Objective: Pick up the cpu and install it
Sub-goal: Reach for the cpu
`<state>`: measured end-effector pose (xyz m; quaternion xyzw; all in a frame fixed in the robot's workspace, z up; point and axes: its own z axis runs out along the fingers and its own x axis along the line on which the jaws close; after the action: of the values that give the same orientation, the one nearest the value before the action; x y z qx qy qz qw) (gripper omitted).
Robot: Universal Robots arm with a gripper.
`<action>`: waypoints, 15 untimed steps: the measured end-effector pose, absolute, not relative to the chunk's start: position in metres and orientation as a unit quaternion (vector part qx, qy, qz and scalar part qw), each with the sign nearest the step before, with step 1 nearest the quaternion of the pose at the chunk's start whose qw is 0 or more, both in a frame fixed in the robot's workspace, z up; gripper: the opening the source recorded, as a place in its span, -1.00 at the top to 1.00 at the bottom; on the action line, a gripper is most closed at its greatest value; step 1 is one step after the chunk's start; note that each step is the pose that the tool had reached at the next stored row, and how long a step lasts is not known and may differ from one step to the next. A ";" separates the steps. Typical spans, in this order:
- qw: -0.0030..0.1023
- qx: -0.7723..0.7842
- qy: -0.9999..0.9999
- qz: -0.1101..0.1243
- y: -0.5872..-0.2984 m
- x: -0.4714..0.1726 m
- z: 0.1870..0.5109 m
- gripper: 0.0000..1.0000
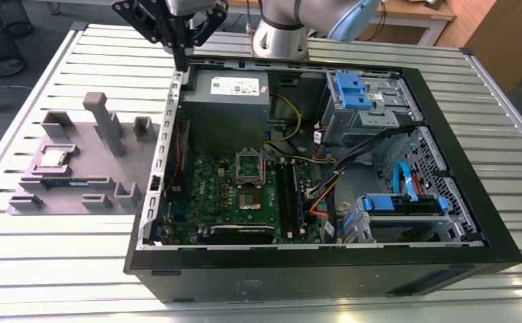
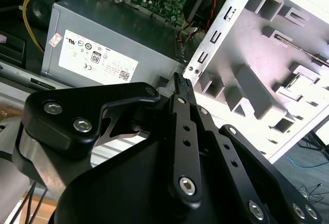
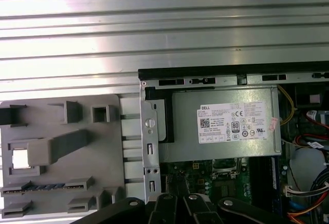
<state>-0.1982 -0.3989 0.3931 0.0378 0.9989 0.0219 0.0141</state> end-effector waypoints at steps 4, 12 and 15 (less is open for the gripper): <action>0.014 0.038 0.999 0.022 -0.399 -0.200 0.393 0.79; 0.014 0.038 0.999 0.022 -0.399 -0.202 0.393 0.79; 0.014 0.038 0.999 0.022 -0.399 -0.203 0.393 0.79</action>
<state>-0.2030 -0.3989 0.3931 0.0378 0.9989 0.0219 0.0141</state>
